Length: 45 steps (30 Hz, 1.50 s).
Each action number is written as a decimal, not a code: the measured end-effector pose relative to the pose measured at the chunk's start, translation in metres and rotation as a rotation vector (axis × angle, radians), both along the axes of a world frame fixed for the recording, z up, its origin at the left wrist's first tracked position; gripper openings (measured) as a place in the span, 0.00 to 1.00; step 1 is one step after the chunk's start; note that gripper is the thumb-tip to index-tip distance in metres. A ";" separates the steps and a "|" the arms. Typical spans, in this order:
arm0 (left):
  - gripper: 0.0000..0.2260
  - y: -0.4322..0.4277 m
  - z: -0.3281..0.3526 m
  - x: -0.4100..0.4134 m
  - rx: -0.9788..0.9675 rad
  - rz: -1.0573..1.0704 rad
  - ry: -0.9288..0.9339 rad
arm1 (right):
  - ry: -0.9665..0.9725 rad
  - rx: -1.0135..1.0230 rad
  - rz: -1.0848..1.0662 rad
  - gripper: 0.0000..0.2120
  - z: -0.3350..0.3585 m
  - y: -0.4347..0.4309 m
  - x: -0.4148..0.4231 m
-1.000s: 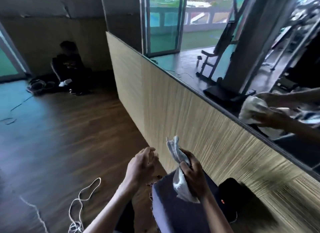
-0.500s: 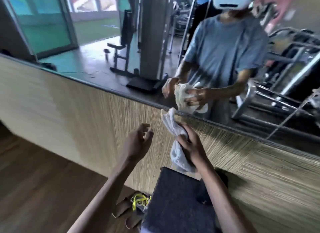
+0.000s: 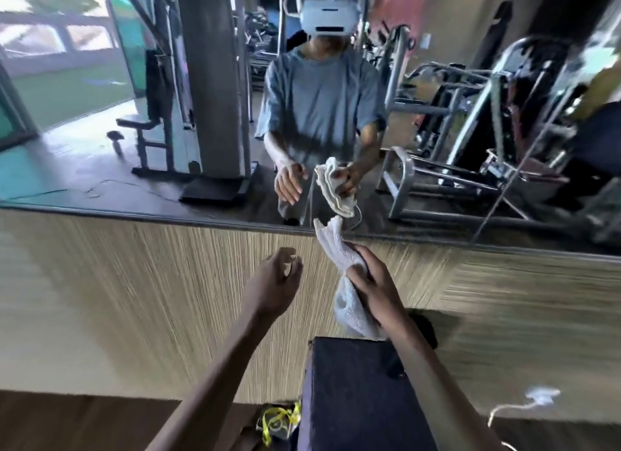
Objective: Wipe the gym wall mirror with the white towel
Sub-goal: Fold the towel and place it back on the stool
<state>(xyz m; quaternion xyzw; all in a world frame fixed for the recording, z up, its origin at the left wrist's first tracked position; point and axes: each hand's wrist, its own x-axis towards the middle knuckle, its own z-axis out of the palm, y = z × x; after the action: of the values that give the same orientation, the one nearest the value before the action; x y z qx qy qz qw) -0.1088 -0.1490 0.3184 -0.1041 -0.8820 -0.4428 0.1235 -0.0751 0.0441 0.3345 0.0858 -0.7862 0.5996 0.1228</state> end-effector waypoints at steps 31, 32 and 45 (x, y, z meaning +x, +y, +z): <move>0.20 0.113 0.036 0.021 0.860 -0.452 -0.591 | -0.236 -0.477 -0.133 0.16 0.010 0.105 0.030; 0.20 0.113 0.037 0.022 0.888 -0.499 -0.624 | -0.260 -0.550 -0.099 0.14 0.010 0.111 0.030; 0.09 0.144 0.007 0.035 0.701 -0.107 -0.173 | -0.339 -0.173 0.118 0.14 -0.036 0.145 0.065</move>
<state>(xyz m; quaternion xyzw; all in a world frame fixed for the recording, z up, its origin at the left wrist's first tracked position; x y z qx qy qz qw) -0.0738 -0.0047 0.3250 -0.0635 -0.6772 -0.7311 0.0532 -0.0097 0.1887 0.2990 0.0187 -0.7346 0.6770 -0.0398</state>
